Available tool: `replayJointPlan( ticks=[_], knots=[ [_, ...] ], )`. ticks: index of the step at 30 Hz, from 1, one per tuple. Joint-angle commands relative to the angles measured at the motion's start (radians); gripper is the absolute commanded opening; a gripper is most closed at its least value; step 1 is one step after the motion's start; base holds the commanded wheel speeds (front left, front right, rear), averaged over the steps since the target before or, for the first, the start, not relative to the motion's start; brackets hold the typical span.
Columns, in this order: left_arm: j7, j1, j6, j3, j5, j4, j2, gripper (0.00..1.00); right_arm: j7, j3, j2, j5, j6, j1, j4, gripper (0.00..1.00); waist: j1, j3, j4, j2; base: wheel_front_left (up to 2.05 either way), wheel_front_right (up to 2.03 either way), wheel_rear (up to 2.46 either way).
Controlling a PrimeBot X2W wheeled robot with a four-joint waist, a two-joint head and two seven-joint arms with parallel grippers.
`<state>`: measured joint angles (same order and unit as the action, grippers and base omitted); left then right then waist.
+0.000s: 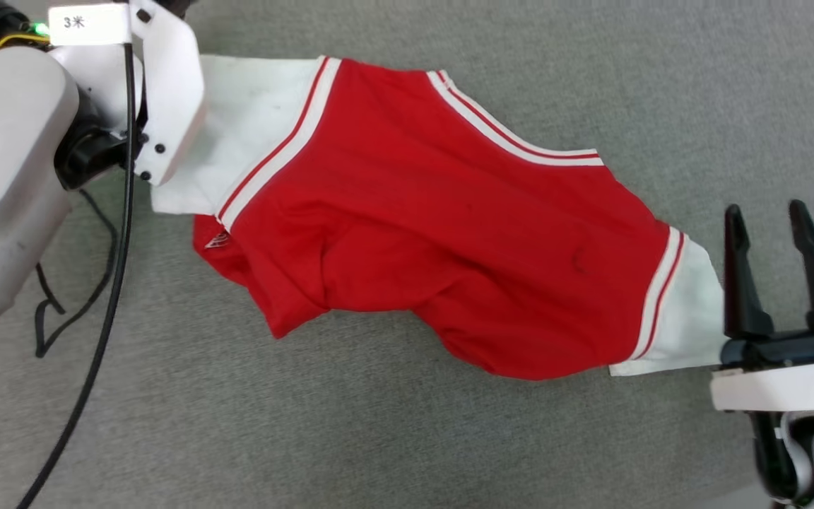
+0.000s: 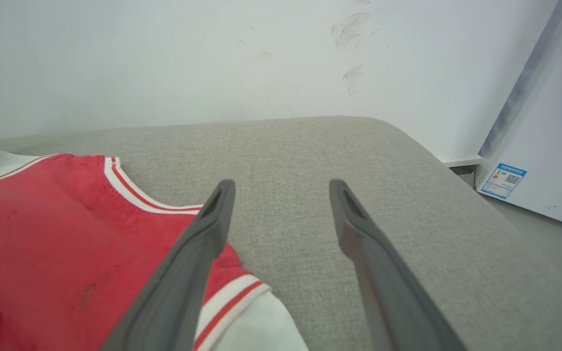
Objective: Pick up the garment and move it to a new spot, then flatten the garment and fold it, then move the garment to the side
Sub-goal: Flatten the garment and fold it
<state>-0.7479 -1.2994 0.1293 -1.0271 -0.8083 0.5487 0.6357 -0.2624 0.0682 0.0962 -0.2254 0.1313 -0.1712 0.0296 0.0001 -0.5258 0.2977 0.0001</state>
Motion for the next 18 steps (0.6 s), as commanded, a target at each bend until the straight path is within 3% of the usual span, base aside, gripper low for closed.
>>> replayJointPlan(
  ticks=[1,6,12,18],
  knots=[
    [0.051,-0.009,-0.001,-0.007,0.018,0.008,0.009,0.0,-0.003,0.011,0.026,0.005,-0.001,0.011,-0.01,1.0,-0.0001,0.039,-0.031,-0.0001,0.0,0.0,0.0],
    [0.194,-0.013,-0.001,-0.016,0.028,0.024,0.009,0.0,0.054,0.027,0.108,0.008,-0.001,0.004,-0.011,1.0,-0.0001,0.1,-0.068,-0.0001,0.0,0.0,0.0],
    [0.275,-0.01,-0.001,-0.024,0.031,0.03,0.019,0.0,0.18,0.013,0.21,-0.005,-0.001,-0.009,0.018,1.0,-0.0001,0.143,-0.105,-0.0001,0.0,0.0,0.0],
    [0.342,-0.011,-0.005,-0.031,0.049,0.023,0.025,0.0,0.405,-0.054,0.394,-0.096,-0.001,-0.063,0.042,1.0,-0.0001,0.166,-0.145,-0.0001,0.0,0.0,0.0]
  ],
)
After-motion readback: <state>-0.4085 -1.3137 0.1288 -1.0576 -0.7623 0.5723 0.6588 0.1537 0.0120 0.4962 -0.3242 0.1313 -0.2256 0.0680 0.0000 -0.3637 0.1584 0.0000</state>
